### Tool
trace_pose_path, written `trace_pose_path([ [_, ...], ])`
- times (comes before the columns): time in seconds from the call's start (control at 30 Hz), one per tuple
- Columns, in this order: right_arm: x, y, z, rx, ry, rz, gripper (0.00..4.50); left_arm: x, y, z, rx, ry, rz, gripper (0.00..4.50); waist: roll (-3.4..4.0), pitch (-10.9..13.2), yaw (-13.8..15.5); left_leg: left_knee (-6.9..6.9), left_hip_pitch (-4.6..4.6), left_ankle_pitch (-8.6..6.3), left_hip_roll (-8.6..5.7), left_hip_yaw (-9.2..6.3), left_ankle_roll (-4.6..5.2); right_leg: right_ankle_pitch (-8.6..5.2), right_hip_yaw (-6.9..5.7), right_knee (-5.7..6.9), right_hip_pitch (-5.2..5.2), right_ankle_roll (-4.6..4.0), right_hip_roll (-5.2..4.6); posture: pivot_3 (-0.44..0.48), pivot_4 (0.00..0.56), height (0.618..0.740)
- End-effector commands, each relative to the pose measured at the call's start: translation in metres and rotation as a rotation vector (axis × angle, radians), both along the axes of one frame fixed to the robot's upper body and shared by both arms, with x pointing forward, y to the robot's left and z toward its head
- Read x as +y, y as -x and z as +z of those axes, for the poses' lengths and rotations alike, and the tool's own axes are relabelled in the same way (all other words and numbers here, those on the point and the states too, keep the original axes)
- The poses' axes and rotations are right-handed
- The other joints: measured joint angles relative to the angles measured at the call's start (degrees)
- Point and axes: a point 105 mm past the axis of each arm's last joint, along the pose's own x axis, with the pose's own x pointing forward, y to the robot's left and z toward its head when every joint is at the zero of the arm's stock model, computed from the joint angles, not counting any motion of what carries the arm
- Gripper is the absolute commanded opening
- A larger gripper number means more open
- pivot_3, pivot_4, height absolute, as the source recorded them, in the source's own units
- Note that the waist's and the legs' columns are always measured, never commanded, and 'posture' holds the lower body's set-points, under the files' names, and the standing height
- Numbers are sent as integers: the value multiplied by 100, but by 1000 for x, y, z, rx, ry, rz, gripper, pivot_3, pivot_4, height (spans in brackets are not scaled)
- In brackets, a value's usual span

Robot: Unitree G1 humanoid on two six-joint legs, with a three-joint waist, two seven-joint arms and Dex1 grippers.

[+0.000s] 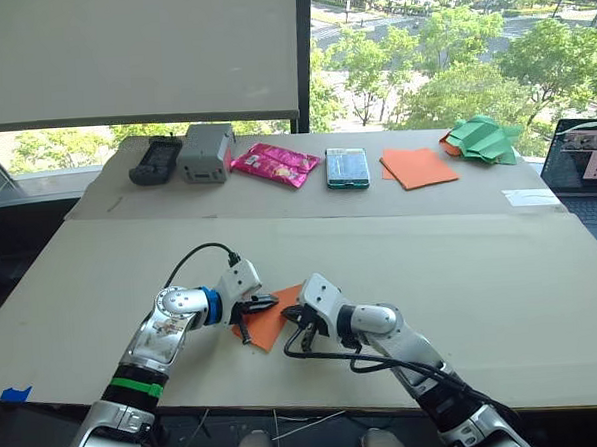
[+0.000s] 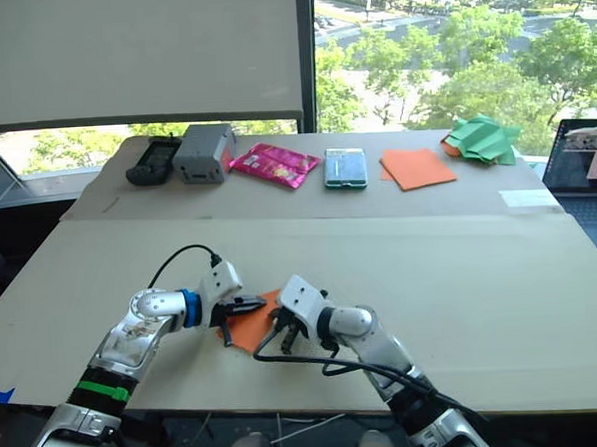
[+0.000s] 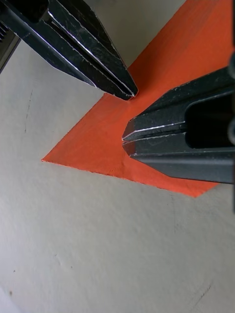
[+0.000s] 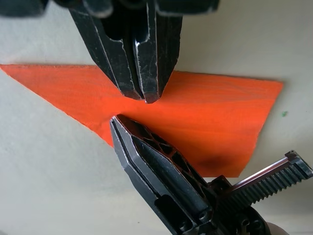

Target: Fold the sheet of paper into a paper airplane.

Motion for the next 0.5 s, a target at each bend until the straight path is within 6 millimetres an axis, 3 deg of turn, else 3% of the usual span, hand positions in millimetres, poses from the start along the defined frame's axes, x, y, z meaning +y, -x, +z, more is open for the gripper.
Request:
trace_pose_path([
  [0.03,-1,8,-14,32,30,33,0,11,13,-27,113,-66,17,29,3,-2,-1,0,0,0,0,0,0,0,0,1,0,0,0,0,150,702],
  [0.27,14,37,-29,102,37,139,0,11,14,-27,115,-70,14,29,3,-14,-16,0,5,0,1,-1,0,0,0,1,2,0,0,0,150,702],
  [0.5,22,50,-33,131,33,176,0,12,17,-27,122,-74,15,29,5,-15,-32,-3,10,-1,3,-1,-2,-1,0,0,1,-1,0,0,150,702],
])
